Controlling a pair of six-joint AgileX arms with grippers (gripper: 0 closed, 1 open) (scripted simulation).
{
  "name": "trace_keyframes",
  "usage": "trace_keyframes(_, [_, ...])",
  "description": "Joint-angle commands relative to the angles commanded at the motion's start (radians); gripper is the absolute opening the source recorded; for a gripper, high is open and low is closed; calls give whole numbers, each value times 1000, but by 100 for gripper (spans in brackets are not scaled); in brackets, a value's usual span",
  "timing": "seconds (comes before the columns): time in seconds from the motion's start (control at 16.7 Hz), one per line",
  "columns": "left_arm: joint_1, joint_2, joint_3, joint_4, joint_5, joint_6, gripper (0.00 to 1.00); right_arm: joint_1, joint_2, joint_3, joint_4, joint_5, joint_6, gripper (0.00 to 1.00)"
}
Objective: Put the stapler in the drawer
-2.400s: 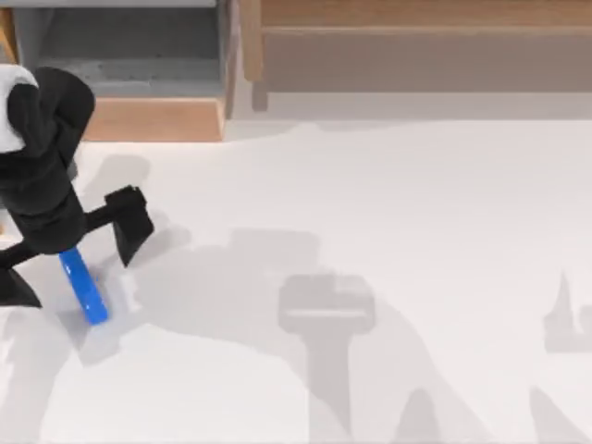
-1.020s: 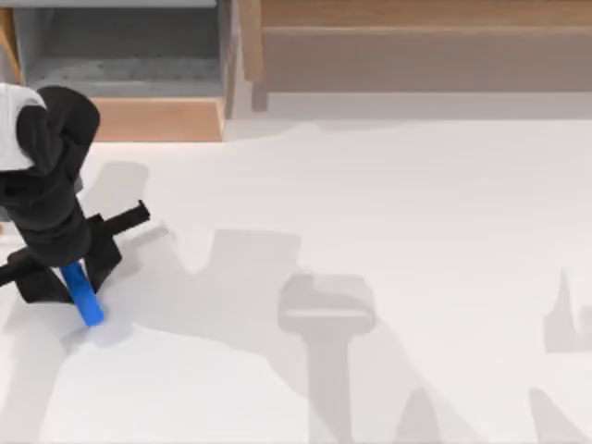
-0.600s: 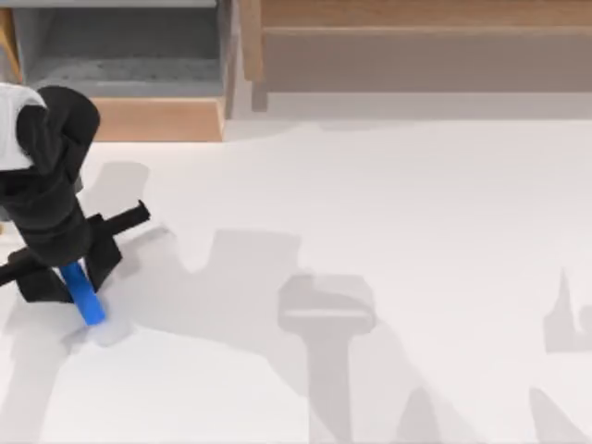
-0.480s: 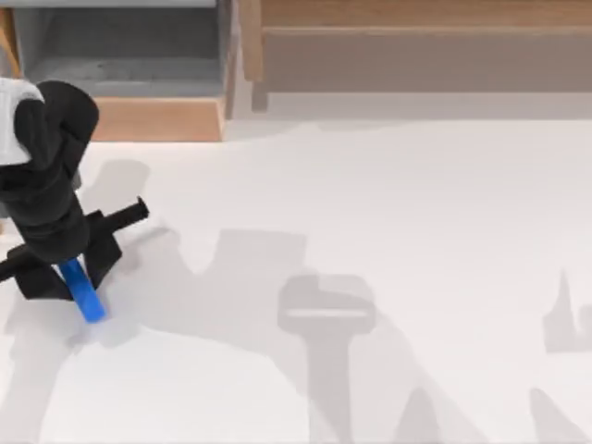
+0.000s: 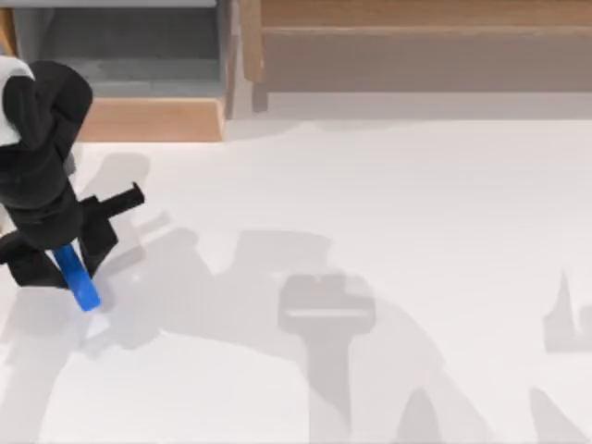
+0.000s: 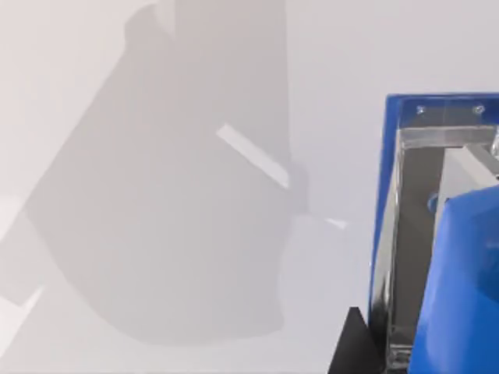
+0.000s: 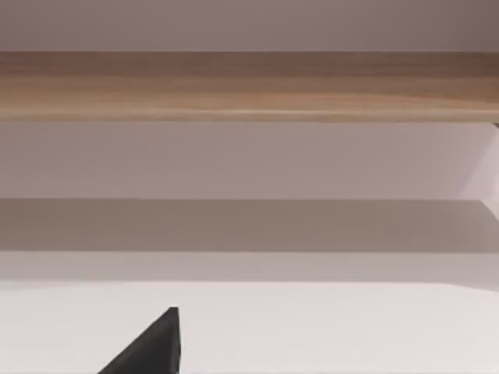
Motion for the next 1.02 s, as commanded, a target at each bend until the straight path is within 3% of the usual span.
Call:
trace_keyframes(0.36, [47, -15, 152, 3, 56, 101, 0, 0, 0, 0, 0, 0, 0, 100])
trace_keyframes(0.72, [213, 8, 627, -65, 151, 344, 0, 0, 0, 0, 0, 0, 0, 100])
trace_keyframes(1.02, [375, 153, 977, -189, 169, 596, 0, 0, 0, 0, 0, 0, 0, 100])
